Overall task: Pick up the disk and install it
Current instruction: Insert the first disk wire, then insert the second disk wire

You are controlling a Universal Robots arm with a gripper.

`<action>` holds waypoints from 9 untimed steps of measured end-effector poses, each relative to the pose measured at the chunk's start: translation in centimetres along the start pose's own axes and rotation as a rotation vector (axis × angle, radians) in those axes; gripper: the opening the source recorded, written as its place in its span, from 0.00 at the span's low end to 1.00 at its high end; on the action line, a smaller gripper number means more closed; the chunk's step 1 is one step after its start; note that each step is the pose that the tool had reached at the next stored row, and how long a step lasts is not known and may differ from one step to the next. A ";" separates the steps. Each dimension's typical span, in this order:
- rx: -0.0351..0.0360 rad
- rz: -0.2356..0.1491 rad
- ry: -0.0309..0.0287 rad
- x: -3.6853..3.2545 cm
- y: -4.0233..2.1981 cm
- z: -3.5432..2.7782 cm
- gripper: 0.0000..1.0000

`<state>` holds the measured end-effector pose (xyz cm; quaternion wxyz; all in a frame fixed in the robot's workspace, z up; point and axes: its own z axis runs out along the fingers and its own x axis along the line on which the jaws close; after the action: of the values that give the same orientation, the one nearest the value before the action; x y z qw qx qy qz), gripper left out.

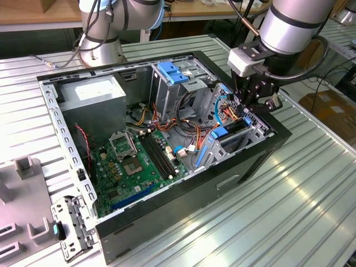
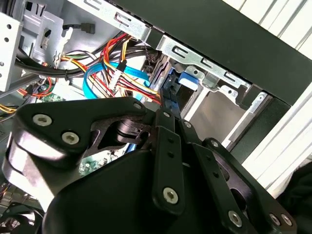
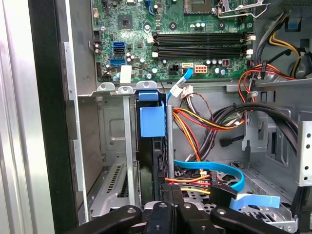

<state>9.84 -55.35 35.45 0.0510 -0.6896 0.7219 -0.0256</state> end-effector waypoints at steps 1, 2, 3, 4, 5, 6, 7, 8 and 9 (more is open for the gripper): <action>0.0000 0.000 0.0001 0.00 0.00 -0.02 0.11; 0.0000 0.000 0.0000 0.00 0.00 -0.03 0.11; 0.0000 0.000 0.0001 0.00 -0.01 -0.05 0.11; 0.0000 0.000 0.0001 0.00 -0.01 -0.07 0.11; 0.0000 0.000 0.0001 0.00 -0.01 -0.08 0.11; 0.0000 0.000 0.0001 0.00 -0.01 -0.10 0.11; 0.0000 0.000 0.0001 0.00 -0.01 -0.12 0.11; 0.0000 0.000 0.0001 -0.01 -0.01 -0.13 0.11; 0.0000 0.000 0.0001 -0.01 -0.02 -0.14 0.11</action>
<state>9.84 -55.35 35.59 0.0510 -0.6896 0.7219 -0.0256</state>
